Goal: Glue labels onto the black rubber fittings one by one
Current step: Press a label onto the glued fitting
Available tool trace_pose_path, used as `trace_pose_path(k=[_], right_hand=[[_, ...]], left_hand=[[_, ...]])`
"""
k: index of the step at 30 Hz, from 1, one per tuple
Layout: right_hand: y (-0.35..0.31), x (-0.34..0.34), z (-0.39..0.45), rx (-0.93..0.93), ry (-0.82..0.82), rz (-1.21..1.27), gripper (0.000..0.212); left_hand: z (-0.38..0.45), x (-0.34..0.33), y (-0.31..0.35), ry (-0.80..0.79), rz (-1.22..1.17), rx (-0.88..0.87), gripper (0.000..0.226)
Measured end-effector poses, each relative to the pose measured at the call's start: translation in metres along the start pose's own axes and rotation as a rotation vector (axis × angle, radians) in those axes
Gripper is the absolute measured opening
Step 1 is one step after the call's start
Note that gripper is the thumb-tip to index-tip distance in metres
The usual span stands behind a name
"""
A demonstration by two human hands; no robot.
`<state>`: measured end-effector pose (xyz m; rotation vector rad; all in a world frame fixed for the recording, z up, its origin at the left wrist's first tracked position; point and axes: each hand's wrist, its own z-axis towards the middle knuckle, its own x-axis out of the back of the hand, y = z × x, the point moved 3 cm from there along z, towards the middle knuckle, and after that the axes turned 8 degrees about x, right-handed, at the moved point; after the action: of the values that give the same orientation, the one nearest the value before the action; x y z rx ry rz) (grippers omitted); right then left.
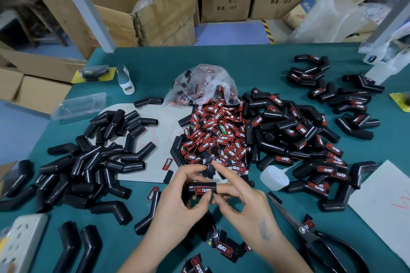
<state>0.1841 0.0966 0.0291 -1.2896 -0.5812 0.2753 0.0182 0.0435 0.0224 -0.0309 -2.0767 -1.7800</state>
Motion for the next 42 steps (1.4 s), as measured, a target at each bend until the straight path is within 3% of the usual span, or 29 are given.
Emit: trace_pose_path(k=[5,10,18,28,37,42], right_hand=[[0.013,0.001,0.001,-0.023,-0.028,0.104,0.063],[0.017,0.003,0.002,0.010,0.046,0.148,0.054],[0.015,0.002,0.002,0.007,0.075,0.210,0.055],[0.013,-0.004,0.003,-0.084,0.109,0.378,0.065],[0.012,-0.002,0.002,-0.071,0.152,0.415,0.060],[0.010,-0.001,0.001,-0.072,0.150,0.408,0.052]], left_hand=[[0.001,0.004,0.003,-0.032,0.020,-0.015,0.061],[-0.002,0.004,0.003,-0.084,0.016,-0.026,0.050],[-0.003,0.005,-0.001,-0.156,-0.023,-0.038,0.046],[-0.006,0.000,0.005,-0.129,-0.119,-0.133,0.037],[-0.005,-0.003,0.004,-0.238,-0.138,-0.165,0.044],[0.000,0.000,-0.003,-0.221,-0.123,-0.213,0.046]])
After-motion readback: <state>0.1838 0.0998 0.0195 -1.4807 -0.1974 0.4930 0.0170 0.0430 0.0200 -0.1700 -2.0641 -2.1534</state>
